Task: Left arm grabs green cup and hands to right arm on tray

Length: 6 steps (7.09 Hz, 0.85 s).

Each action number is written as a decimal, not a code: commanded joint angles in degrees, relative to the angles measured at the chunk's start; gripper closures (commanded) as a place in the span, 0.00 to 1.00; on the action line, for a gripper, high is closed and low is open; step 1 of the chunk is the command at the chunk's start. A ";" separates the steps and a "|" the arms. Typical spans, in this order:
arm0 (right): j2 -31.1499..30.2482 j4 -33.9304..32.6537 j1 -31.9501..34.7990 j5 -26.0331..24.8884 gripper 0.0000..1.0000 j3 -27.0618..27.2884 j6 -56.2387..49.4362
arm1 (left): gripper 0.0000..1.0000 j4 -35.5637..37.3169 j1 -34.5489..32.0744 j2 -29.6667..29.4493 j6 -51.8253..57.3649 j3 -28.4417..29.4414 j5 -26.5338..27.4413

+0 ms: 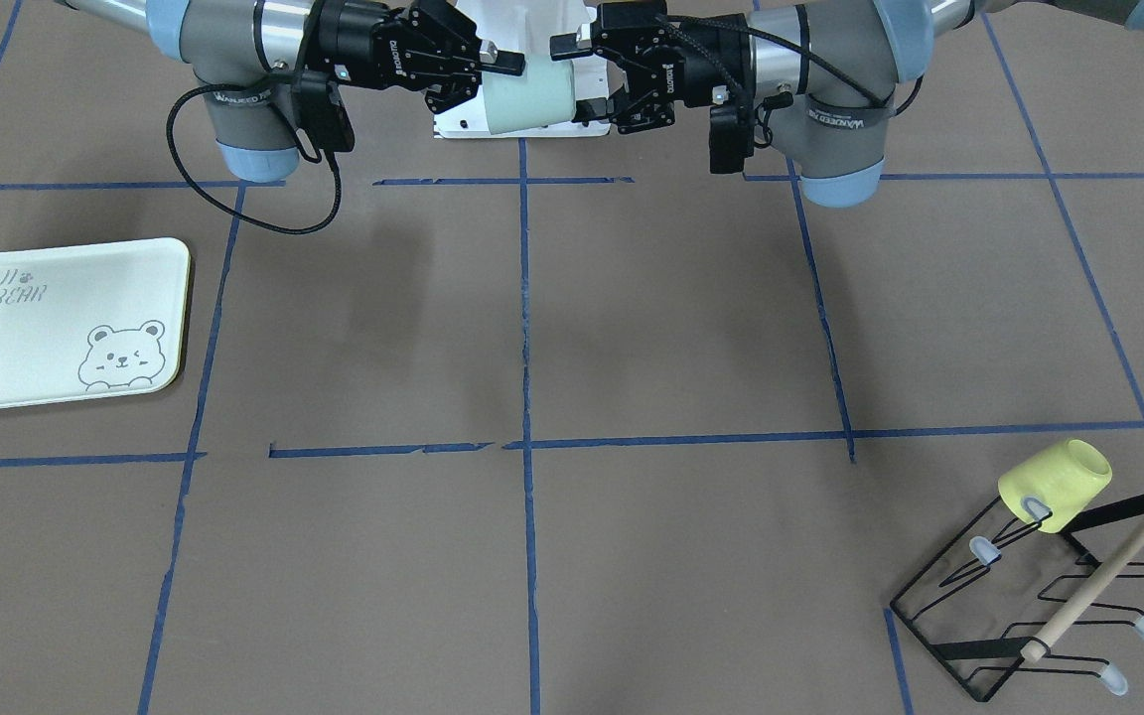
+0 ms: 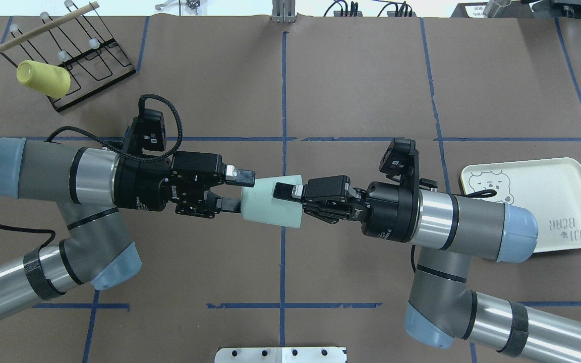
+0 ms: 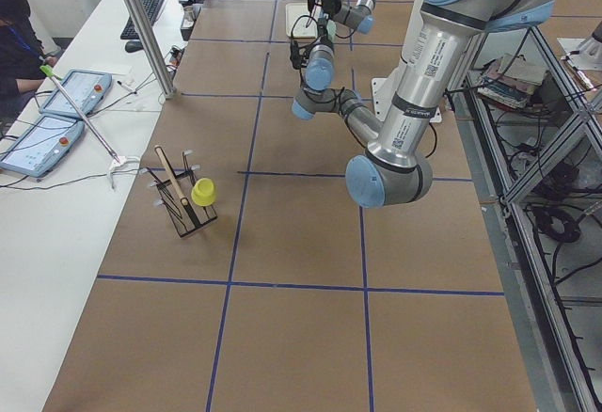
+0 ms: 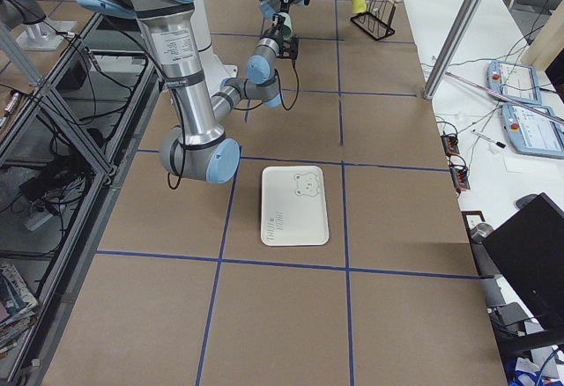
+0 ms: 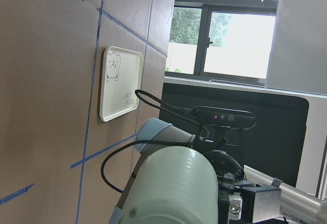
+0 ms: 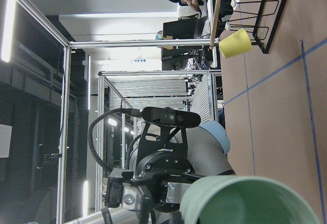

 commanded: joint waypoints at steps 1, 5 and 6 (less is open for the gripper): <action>-0.18 0.00 0.09 -0.04 1.00 0.09 0.07 | 0.00 2.88 -0.79 -0.06 0.35 0.17 6.14; -0.54 -19.79 4.56 2.93 1.00 1.76 -3.68 | 0.00 29.70 -4.47 -0.94 16.54 0.17 12.69; -0.54 -27.17 6.92 5.21 1.00 1.76 -5.45 | 0.00 37.28 -6.49 -0.76 20.88 0.17 12.08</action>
